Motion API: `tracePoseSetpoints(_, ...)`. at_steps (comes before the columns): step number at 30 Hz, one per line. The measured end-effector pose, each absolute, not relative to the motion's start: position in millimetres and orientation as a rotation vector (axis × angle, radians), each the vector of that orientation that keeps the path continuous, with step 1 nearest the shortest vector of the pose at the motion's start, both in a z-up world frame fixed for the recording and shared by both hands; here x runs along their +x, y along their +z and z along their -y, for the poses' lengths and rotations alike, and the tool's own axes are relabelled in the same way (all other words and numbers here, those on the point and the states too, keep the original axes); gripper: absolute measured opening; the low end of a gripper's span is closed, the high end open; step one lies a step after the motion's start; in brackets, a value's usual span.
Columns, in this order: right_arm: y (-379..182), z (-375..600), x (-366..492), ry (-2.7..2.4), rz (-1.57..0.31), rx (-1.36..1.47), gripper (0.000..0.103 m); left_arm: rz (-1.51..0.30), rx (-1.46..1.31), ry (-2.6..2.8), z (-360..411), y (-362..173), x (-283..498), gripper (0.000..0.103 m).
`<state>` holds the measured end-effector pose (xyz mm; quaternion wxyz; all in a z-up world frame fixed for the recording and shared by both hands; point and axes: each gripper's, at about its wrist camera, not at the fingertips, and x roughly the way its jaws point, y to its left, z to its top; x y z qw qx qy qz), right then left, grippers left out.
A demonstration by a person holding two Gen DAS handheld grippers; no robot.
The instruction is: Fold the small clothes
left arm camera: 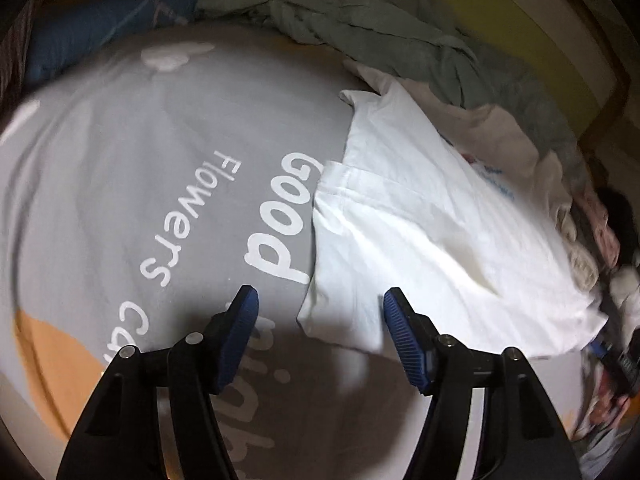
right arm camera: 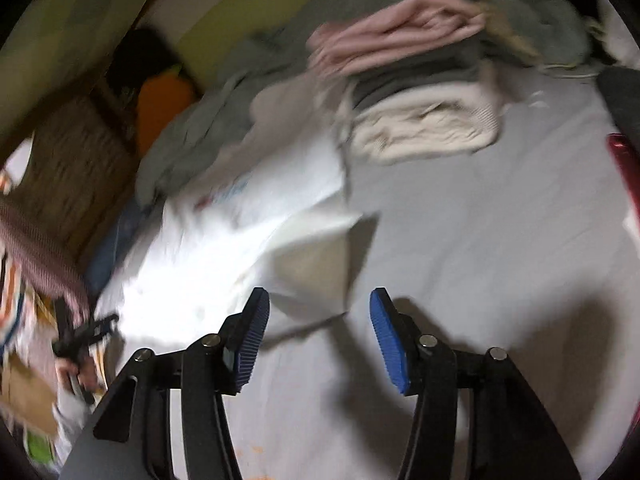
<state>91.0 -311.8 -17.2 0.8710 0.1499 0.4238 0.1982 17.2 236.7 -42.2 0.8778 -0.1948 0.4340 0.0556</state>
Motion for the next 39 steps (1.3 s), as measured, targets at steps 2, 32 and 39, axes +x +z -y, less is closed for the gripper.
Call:
tracePoseSetpoints(2,-20,300,92,0.405,-0.889,0.282,0.067,-0.907,-0.38,0.102,-230,-42,16,0.064)
tracePoseSetpoints(32,25,296,-7,0.165,-0.753,-0.049,0.066,-0.778,-0.062,0.173,-191,9,-50,0.054)
tracePoseSetpoints(39,26,232,27,0.446,-0.95,-0.164,0.066,-0.902,0.003,-0.113,-126,1,-8,0.054)
